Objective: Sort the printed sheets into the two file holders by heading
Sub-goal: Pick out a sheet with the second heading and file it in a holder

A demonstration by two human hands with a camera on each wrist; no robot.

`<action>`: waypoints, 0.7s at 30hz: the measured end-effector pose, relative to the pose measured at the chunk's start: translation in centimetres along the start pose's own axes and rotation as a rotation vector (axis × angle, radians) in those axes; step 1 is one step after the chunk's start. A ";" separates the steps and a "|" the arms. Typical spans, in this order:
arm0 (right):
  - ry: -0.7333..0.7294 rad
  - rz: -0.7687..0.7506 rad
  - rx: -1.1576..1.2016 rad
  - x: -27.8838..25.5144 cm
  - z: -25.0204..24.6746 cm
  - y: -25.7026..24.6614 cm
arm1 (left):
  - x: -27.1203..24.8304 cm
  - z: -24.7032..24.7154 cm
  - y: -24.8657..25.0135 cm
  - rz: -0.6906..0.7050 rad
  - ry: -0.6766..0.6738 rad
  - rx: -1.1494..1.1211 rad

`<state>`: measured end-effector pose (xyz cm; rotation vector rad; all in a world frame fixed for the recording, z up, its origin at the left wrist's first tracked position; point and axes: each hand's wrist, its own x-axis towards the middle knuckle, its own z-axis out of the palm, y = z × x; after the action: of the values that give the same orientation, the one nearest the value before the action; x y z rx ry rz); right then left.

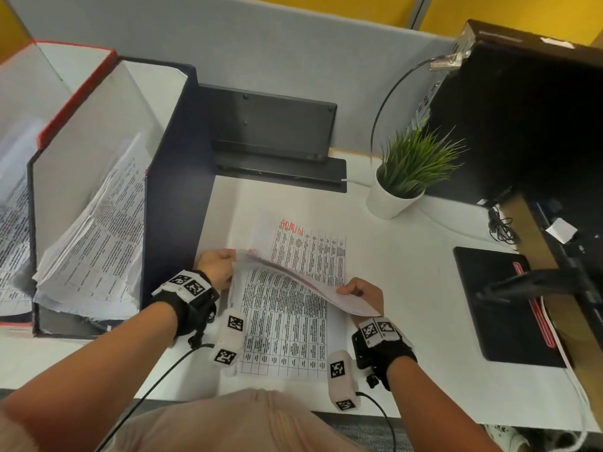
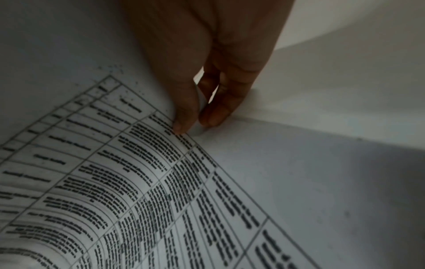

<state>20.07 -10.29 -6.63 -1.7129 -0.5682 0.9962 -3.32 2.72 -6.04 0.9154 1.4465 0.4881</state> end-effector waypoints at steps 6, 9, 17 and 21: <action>0.020 -0.003 -0.287 0.5 0.4 0.4 | 0.1 0.0 0.0 0.089 0.040 0.113; 0.149 0.005 -0.324 0.9 0.9 0.5 | -0.3 0.3 -0.1 -0.032 -0.056 0.004; 0.182 0.139 -0.325 1.1 1.2 0.4 | -2.5 2.0 0.9 0.258 -0.174 0.208; 0.162 0.160 -0.076 1.0 0.7 -1.0 | -3.4 1.9 3.2 0.351 -0.229 0.143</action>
<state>20.13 -8.81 -6.15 -1.9103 -0.3728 0.9455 -1.10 1.55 -1.62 1.3072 1.1264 0.5227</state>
